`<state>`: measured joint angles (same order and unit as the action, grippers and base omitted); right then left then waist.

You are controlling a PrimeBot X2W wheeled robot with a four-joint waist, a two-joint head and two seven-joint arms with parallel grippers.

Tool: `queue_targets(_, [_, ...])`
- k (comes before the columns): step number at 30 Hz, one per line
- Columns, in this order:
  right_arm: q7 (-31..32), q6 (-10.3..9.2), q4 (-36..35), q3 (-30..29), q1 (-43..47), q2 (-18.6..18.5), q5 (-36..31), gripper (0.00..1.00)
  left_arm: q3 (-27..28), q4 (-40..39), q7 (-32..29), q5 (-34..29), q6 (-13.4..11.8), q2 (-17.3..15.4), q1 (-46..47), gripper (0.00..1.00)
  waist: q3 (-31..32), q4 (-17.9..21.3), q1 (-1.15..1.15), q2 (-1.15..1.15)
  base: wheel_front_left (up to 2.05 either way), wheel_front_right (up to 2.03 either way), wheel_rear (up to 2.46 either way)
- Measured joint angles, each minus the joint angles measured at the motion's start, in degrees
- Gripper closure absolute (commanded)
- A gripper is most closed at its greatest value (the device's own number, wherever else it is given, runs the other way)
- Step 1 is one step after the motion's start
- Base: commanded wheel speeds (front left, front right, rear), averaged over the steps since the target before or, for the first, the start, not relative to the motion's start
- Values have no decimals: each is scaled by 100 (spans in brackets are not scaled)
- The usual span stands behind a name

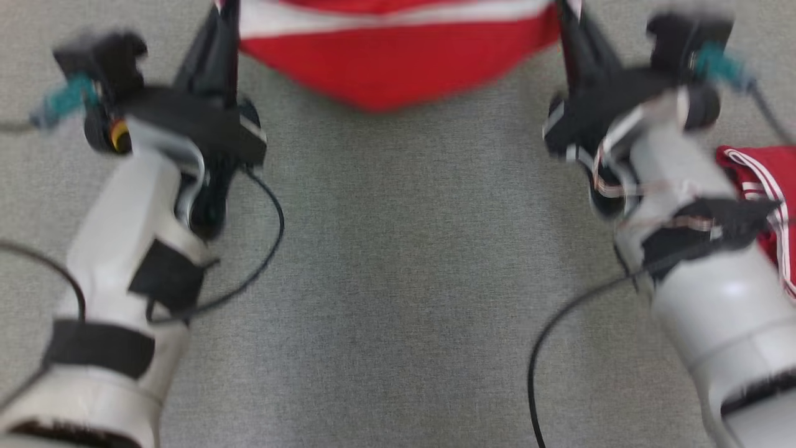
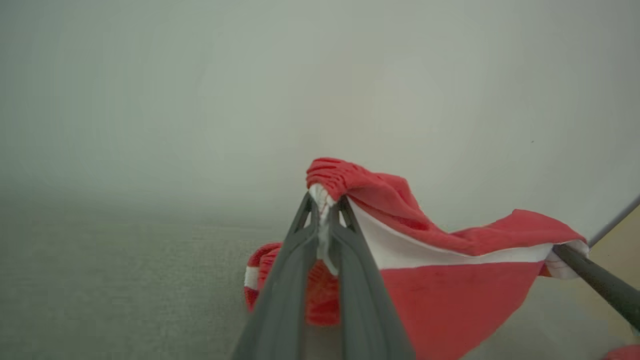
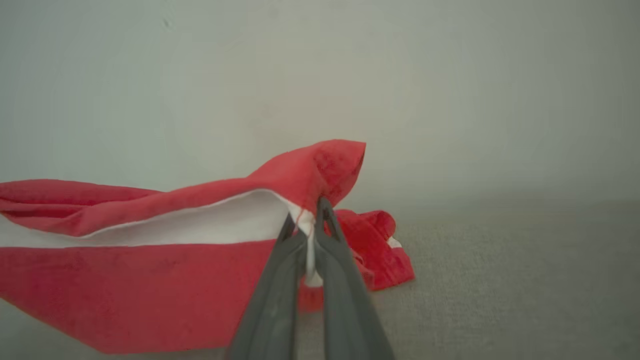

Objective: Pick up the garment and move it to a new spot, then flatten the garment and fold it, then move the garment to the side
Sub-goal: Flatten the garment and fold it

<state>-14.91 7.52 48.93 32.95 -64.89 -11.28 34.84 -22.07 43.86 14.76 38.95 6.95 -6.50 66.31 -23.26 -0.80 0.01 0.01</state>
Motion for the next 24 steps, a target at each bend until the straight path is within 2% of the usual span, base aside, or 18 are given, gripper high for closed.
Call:
queue_targets(5, [-8, 0, -806, 110, 1010, -377, 502, 100, 297, -1110, 16, -35, 10, 62, -1190, 100, 5, -24, 0, 0, 0, 0, 0])
queue_targets(14, [79, 0, -2229, 127, 3062, -982, 847, 100, 34, -2696, -83, -162, 16, -80, -3245, 100, 277, -23, -1, -1, 0, 0, 0])
queue_targets(18, [196, 0, -2669, -103, 3747, -1028, 728, 100, -53, -3303, -320, -172, -134, -328, -3847, 100, 415, 1, -2, -1, 0, 0, 0])
queue_targets(24, [422, 0, -3212, -605, 4663, -886, 350, 100, -68, -4099, -581, -142, -439, -597, -4747, 100, 630, 74, -2, -1, 0, 0, 0])
